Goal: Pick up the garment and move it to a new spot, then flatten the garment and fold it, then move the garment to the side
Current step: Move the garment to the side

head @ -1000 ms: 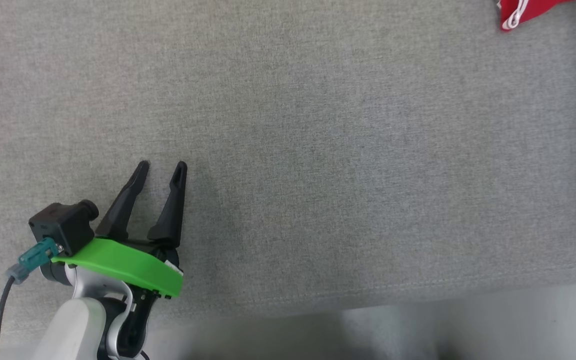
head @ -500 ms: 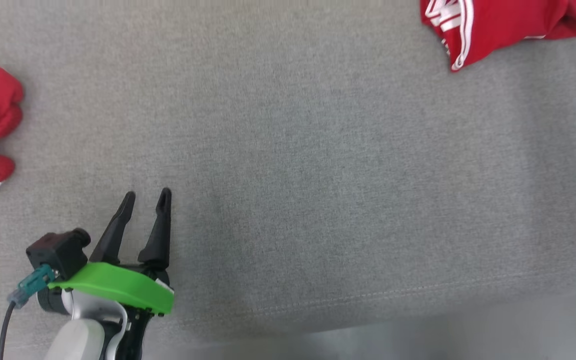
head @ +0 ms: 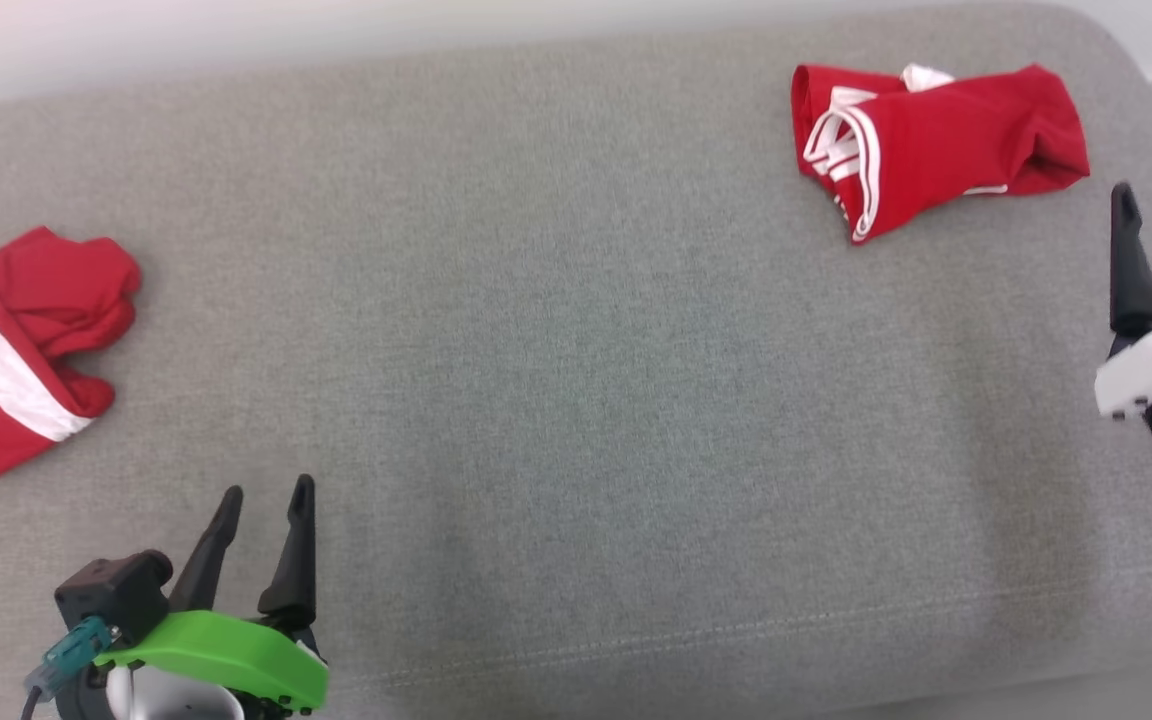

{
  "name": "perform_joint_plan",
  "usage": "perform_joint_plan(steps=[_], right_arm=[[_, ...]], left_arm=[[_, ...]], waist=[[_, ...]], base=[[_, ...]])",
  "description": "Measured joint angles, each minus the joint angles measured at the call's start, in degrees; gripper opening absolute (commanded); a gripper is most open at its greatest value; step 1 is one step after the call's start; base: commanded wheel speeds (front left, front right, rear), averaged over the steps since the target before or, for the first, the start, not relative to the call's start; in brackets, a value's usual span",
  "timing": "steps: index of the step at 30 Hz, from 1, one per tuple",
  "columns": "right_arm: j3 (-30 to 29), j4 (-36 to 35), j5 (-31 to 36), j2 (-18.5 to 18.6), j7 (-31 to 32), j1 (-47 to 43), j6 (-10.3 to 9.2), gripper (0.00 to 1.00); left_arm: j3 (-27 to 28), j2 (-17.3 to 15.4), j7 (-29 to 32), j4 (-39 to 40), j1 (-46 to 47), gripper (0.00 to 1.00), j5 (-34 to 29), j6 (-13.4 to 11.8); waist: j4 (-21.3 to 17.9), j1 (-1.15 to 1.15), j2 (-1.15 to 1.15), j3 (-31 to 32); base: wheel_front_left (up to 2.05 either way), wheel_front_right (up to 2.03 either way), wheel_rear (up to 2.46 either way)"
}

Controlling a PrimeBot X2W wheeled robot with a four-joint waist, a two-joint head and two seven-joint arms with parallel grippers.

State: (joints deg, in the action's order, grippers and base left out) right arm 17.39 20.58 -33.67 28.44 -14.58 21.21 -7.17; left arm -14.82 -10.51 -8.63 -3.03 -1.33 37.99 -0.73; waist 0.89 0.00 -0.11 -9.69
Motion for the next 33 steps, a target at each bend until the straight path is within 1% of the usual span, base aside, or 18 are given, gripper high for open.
perform_joint_plan(steps=[4, 8, 11, 16, 23, 33], right_arm=[[-0.65, -1.02, 2.41, -0.26, 0.00, -4.96, 0.00, 1.00], [-2.43, -1.13, 3.64, -1.85, 0.00, -10.11, 0.00, 1.00], [-3.19, -1.37, 4.76, -3.13, 0.00, -12.68, -0.01, 1.00], [-5.31, -1.90, 6.34, -5.16, 0.00, -16.03, -0.02, 1.00], [-6.23, -4.01, 9.05, -7.17, 0.00, -17.58, -0.01, 1.00], [-7.55, -5.04, 11.69, -7.03, 0.00, -18.30, -0.02, 1.00]], left_arm=[[0.26, -1.30, -0.58, -0.02, -0.55, 1.00, -1.08, -0.81], [0.20, -1.55, -1.08, 0.43, -1.47, 1.00, -2.80, -1.36], [0.11, -1.80, -1.09, 1.36, -1.93, 1.00, -3.67, -1.82], [-0.14, -2.60, -1.57, 2.02, -2.25, 1.00, -4.44, -1.89], [0.25, -2.91, -1.58, 3.37, -3.32, 1.00, -4.43, -2.56], [0.22, -2.90, -1.52, 5.72, -3.70, 1.00, -4.42, -2.90]], waist=[[0.40, 0.00, 0.00, 2.56], [1.09, 0.00, 0.00, 4.53], [1.89, 0.00, 0.00, 5.34], [3.18, 0.00, 0.00, 6.06], [4.24, 0.00, 0.00, 6.68], [4.78, 0.00, 0.00, 5.17]], base=[[0.00, 0.00, 0.00], [0.00, 0.00, 0.00], [0.00, 0.00, 0.00], [0.00, 0.00, 0.00], [0.00, 0.00, 0.00], [0.00, 0.00, 0.00]])
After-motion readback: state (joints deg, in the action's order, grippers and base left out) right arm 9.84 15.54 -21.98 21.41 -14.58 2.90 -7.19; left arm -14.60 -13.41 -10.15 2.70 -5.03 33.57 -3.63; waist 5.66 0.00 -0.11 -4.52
